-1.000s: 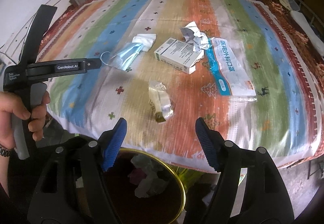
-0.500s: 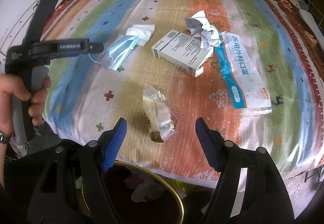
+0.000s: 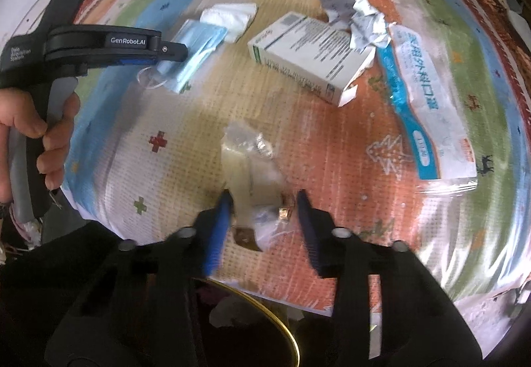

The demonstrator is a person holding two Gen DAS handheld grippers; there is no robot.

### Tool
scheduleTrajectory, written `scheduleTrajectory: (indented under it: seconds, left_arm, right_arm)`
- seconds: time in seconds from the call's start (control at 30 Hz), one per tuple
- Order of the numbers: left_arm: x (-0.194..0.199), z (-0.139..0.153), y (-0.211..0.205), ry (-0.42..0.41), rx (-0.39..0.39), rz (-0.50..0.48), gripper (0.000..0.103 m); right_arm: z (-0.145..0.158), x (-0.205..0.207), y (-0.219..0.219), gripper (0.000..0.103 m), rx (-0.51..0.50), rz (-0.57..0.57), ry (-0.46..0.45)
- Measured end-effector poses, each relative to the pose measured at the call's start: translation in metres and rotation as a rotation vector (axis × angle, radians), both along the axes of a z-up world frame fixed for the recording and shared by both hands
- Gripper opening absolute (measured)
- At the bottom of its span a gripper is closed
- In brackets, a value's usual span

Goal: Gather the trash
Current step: 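Grasp the blue face mask with the left gripper while the right grasps the clear plastic bag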

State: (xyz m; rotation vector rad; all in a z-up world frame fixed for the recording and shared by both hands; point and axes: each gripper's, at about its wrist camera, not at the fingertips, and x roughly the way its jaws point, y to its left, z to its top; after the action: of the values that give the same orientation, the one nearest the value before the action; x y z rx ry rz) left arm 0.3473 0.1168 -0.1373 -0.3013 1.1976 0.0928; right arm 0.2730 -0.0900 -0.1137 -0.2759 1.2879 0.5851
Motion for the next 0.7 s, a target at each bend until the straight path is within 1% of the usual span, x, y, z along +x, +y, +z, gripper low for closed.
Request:
scheduleTrajectory:
  seconds: [0.07,0.1,0.17,0.27,0.53,0.7]
  left_arm:
    - [0.000,0.001,-0.002,-0.001,-0.011,-0.010,0.007]
    - [-0.001,0.002,-0.002,-0.004,-0.009,-0.009,0.005]
    - [-0.004,0.008,-0.002,-0.019,-0.003,-0.007,0.005]
    - [-0.011,0.025,-0.005,-0.053,-0.009,-0.010,0.004]
    - [-0.038,0.050,-0.019,-0.079,-0.012,-0.012,0.004]
    - [-0.055,0.071,-0.027,-0.111,-0.015,-0.020,0.004]
  right_arm:
    - [-0.003,0.000,0.001,0.026,0.000,0.003,-0.001]
    - [-0.003,0.000,0.001,0.025,0.004,-0.001,-0.003]
    - [0.001,0.002,-0.001,0.023,0.017,-0.022,-0.008]
    - [0.010,0.002,-0.004,0.023,0.033,-0.021,-0.016]
    - [0.034,-0.005,-0.014,0.023,0.077,-0.032,-0.042]
    - [0.049,-0.016,-0.018,0.023,0.082,-0.019,-0.077]
